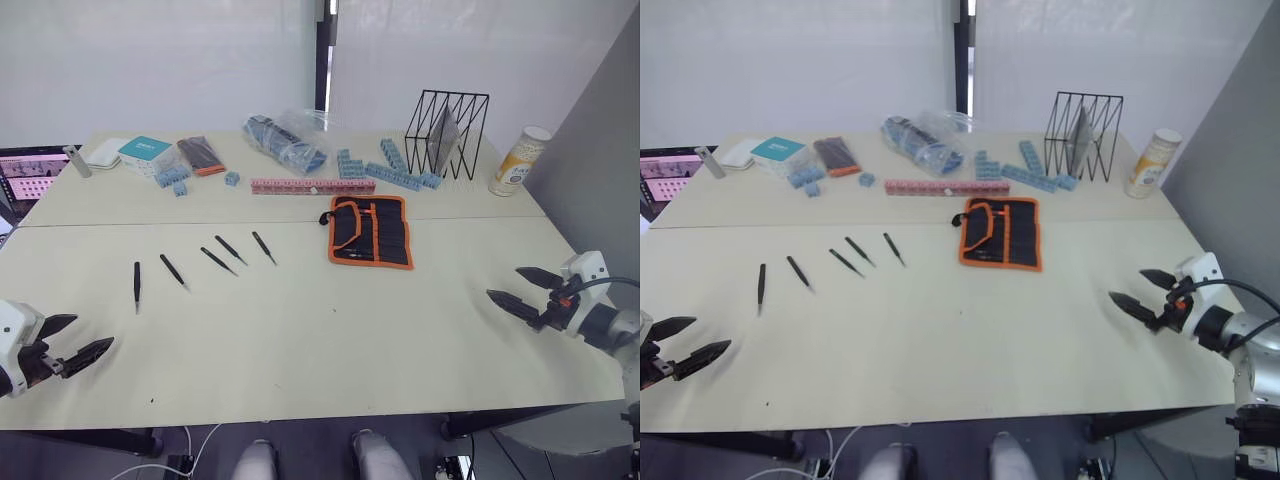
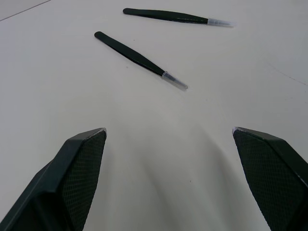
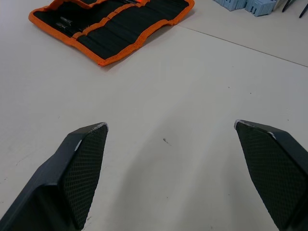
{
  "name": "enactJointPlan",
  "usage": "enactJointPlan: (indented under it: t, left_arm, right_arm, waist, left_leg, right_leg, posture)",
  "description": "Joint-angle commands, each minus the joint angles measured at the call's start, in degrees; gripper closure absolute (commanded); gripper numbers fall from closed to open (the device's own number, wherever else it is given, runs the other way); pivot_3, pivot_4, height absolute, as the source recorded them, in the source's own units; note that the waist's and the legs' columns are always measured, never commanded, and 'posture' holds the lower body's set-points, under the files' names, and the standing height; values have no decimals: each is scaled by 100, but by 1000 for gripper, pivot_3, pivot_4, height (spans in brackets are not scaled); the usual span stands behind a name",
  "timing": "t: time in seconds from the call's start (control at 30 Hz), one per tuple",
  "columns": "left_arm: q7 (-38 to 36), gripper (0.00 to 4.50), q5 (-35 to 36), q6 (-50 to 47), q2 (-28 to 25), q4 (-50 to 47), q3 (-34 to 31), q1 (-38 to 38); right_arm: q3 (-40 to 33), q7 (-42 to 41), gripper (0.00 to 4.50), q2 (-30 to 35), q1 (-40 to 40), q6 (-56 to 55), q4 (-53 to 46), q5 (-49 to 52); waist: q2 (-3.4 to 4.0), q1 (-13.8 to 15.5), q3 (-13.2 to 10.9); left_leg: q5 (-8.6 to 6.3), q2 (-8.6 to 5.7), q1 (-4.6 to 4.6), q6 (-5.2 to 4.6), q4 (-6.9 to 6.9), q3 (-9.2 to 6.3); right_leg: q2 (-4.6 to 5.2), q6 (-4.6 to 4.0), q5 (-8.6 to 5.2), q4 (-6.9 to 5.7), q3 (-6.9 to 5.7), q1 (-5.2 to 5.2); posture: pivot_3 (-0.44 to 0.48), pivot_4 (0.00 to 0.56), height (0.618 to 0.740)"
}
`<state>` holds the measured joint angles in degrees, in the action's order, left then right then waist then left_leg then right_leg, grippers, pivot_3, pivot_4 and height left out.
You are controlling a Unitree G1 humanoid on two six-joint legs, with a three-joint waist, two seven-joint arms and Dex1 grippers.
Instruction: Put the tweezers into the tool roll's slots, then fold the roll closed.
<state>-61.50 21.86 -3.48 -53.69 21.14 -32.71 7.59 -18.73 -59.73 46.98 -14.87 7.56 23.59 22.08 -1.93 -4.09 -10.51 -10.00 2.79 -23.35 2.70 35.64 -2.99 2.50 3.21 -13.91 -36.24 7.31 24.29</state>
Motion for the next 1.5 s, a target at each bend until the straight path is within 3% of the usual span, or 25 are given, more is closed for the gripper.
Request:
enactJointPlan:
  t: [0.03, 0.1, 0.2, 0.4, 0.6, 0.77, 1.03, 1.5]
  left_arm:
    - [-342, 40, 480, -315, -91, -219, -199, -72]
    - [-526, 40, 1223, -1180, -75, -987, -117, -345]
    - [-451, 40, 1583, -1813, -69, -1641, 157, -744]
    - [-403, 40, 1319, -1929, 82, -2041, 1041, -1601]
    - [-432, 40, 1039, -1791, 236, -2353, 1719, -2030]
    - [-339, 40, 849, -1753, 360, -2635, 2058, -2180]
    - [31, 40, 780, -1668, 699, -3173, 2028, -1631]
    - [785, 40, 766, -1547, 929, -3868, 1396, -726]
  right_arm:
    - [-96, 95, 0, -12, 40, -68, -309, 42]
    - [-46, 364, 0, -218, 160, 137, -910, 128]
    - [68, 816, 0, -504, 300, 540, -1844, 195]
    - [398, 2302, 0, -1191, 113, 1947, -3407, 265]
    - [804, 3611, 0, -1940, -813, 3997, -4003, 544]
    - [992, 4332, 0, -2763, -1934, 5359, -3642, 690]
    - [1284, 4665, 0, -3417, -2839, 4865, -2172, 198]
    - [1375, 4291, 0, -3735, -3638, 3896, -257, -83]
  waist:
    - [0, 0, 0]
    - [-4, 7, 0]
    - [-7, 31, -1]
    - [-4, -24, -1]
    - [-4, -50, -1]
    - [-5, -82, -1]
    - [-5, -94, -1]
    - [-4, -165, -2]
  left_leg:
    - [0, 0, 0, 0, 0, 1]
    - [0, 0, 0, 0, 0, 0]
    - [0, 3, -9, 0, 18, -9]
    - [0, -2, 6, 0, 23, -4]
    - [1, -1, 2, 0, 21, -7]
    - [1, -2, -5, -1, 21, -14]
    - [-3, -3, -39, -6, 11, -22]
    - [-3, -2, -41, -6, 13, -25]
  right_leg:
    - [0, 0, 0, 0, 0, 0]
    - [0, 0, 0, -3, -1, 1]
    - [-2, 1, 0, -23, -8, 1]
    - [-4, 3, 1, -55, 1, 2]
    - [-6, 2, 4, -61, 1, 7]
    - [-9, 19, 28, -63, 0, 11]
    - [-10, 51, 46, -51, -5, 30]
    - [-11, 50, 48, -58, -8, 37]
  posture:
    - [0, 150, 737]
    - [0, 150, 737]
    - [0, 150, 737]
    - [0, 150, 737]
    - [0, 150, 737]
    - [0, 150, 737]
    - [0, 150, 737]
    - [0, 150, 737]
